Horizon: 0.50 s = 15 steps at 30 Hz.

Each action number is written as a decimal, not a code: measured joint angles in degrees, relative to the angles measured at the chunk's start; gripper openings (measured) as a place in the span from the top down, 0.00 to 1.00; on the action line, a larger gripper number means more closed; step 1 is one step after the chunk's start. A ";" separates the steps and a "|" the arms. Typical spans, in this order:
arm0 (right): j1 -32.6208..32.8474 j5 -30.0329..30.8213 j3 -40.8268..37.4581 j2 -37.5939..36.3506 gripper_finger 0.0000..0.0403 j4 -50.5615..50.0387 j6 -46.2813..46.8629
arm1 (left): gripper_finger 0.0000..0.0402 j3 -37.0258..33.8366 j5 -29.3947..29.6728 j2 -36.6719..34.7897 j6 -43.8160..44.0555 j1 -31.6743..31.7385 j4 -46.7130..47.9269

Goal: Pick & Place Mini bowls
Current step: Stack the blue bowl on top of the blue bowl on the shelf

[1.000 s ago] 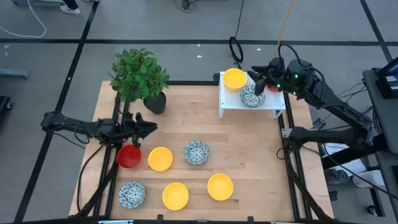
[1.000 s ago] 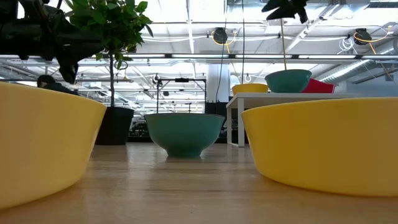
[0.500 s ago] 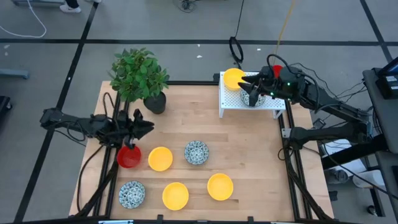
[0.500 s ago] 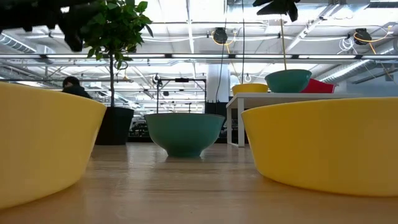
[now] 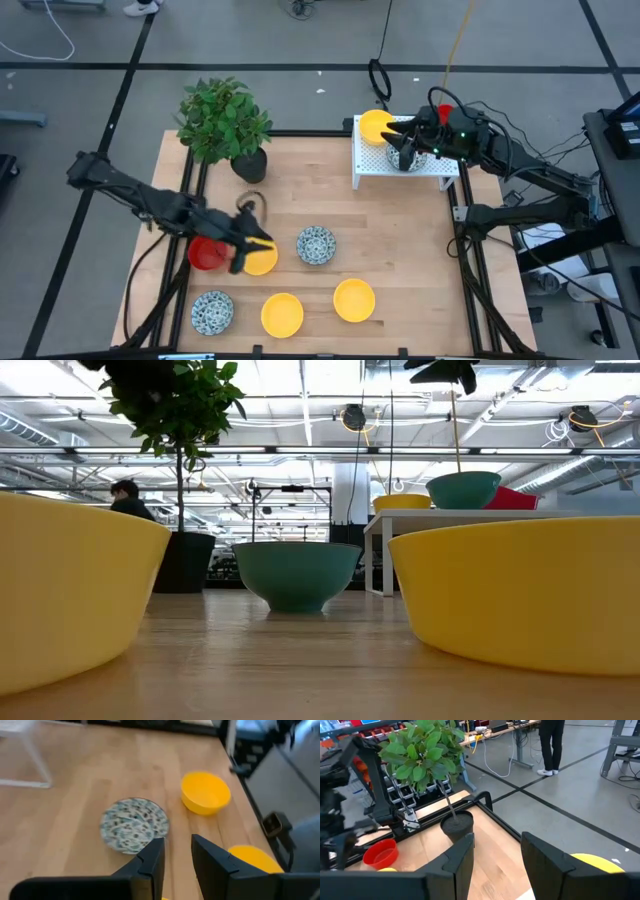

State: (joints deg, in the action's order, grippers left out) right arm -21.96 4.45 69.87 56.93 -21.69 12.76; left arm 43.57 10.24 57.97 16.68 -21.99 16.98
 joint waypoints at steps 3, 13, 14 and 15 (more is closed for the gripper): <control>0.00 -0.11 0.00 0.00 0.62 -0.78 -0.15 | 0.71 4.06 -1.47 7.04 -1.20 -0.25 0.16; 3.54 -6.05 0.00 0.00 0.62 -7.14 0.04 | 0.48 17.81 -4.55 27.65 -5.02 -0.22 4.55; 4.46 -6.06 0.00 0.00 0.62 -7.35 0.05 | 0.47 18.79 -4.64 29.49 -6.83 -0.22 4.56; 5.53 -6.06 0.00 0.00 0.62 -7.43 0.04 | 0.46 19.69 -4.63 31.28 -8.73 -0.22 4.61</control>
State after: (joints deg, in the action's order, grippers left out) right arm -16.42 -1.61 69.87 56.93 -29.12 12.80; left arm 63.26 5.62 89.25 7.95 -22.22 21.59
